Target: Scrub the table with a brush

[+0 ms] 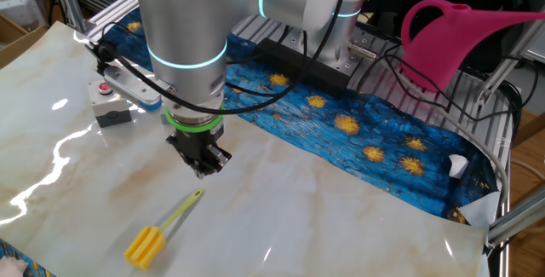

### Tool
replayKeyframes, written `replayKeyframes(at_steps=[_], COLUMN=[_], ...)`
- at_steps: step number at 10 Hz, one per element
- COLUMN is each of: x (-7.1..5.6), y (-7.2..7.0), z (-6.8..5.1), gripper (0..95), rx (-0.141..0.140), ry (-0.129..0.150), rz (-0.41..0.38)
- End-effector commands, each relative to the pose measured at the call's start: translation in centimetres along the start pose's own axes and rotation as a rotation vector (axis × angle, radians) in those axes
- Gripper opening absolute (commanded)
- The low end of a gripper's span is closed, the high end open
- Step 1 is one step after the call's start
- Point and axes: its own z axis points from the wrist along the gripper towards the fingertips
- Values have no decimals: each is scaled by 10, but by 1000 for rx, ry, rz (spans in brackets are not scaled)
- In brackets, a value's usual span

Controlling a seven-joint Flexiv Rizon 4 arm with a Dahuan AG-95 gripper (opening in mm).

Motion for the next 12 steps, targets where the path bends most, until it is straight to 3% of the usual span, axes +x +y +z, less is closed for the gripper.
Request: replayKeyframes(at_steps=[1,4,7,9,12], x=[1,1,1,1,1], y=[1,1,1,1,1], z=[-1,-1,-1,-1,-1], gripper=[0,0,0,0,0], rx=[-19,-18,3,24,30], ry=[40,46,44,28,62], rz=[-8,25,32,27,-13])
